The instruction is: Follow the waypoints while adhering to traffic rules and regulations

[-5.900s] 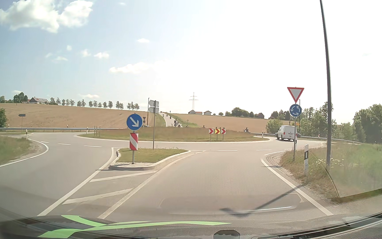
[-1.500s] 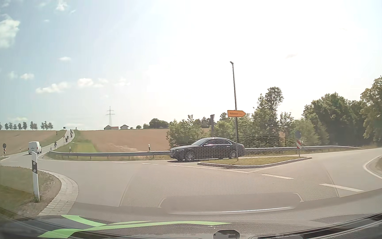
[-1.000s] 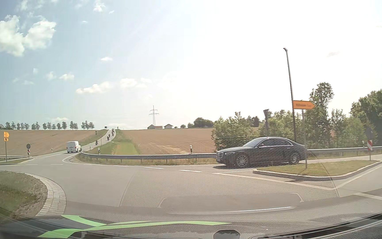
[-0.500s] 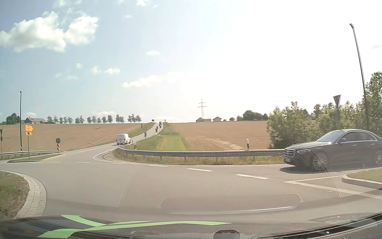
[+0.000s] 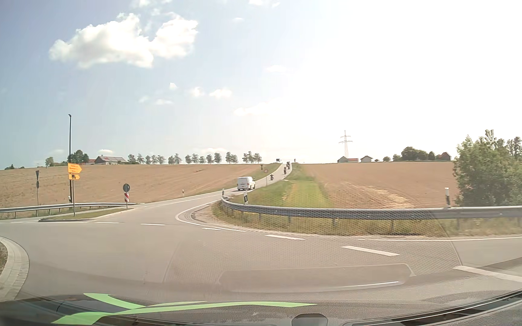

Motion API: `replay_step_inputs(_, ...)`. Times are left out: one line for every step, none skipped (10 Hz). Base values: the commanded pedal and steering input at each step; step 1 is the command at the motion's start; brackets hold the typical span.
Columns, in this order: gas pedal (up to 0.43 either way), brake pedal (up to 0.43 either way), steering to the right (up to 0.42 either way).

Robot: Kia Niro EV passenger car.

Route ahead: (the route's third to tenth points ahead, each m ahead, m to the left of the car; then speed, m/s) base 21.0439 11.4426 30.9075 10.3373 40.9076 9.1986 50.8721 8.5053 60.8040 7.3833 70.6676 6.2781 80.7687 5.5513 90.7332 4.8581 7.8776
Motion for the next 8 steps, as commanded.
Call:
replay_step_inputs(0.118,0.000,-0.229)
replay_step_inputs(0.118,0.000,-0.229)
replay_step_inputs(0.118,0.000,-0.229)
replay_step_inputs(0.130,0.000,-0.227)
replay_step_inputs(0.130,0.000,-0.223)
replay_step_inputs(0.130,0.000,-0.209)
replay_step_inputs(0.138,0.000,-0.189)
replay_step_inputs(0.138,0.000,-0.171)
